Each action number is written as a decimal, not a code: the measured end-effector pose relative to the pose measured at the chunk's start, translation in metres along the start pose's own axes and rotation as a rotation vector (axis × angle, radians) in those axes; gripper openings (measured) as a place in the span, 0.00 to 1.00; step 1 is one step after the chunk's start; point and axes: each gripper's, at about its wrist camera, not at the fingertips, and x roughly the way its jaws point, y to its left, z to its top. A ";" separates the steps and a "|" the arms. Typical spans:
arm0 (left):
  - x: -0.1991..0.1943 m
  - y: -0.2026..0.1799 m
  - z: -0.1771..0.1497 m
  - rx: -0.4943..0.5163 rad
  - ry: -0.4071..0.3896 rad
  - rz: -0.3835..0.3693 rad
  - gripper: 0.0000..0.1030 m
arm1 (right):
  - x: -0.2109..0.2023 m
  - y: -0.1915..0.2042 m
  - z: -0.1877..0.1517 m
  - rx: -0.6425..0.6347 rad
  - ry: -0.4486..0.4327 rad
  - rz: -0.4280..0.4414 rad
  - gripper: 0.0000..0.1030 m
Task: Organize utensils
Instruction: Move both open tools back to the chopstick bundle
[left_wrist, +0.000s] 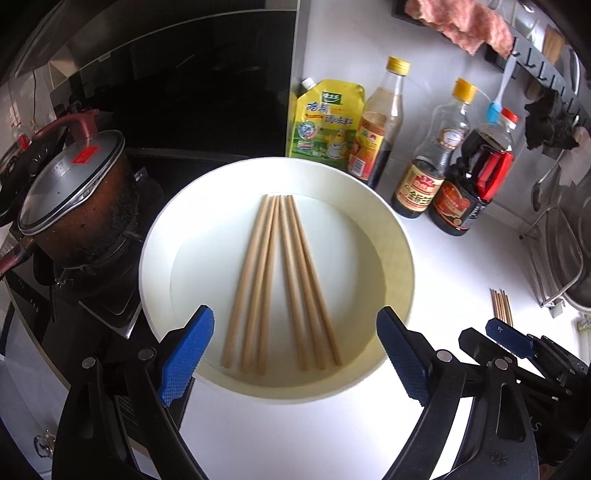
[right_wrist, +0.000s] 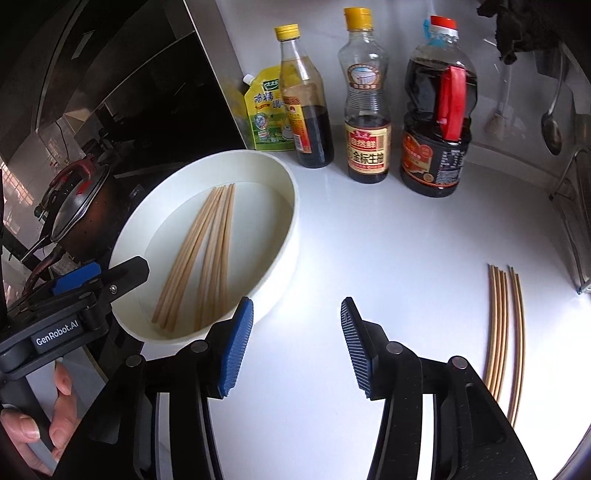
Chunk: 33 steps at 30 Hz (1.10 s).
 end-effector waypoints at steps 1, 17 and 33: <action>-0.002 -0.005 -0.002 0.005 -0.001 -0.004 0.86 | -0.004 -0.006 -0.004 0.008 -0.002 -0.005 0.46; -0.004 -0.090 -0.034 0.111 0.042 -0.072 0.89 | -0.052 -0.109 -0.053 0.148 -0.044 -0.112 0.52; 0.010 -0.178 -0.066 0.236 0.080 -0.171 0.89 | -0.056 -0.199 -0.097 0.218 -0.026 -0.274 0.53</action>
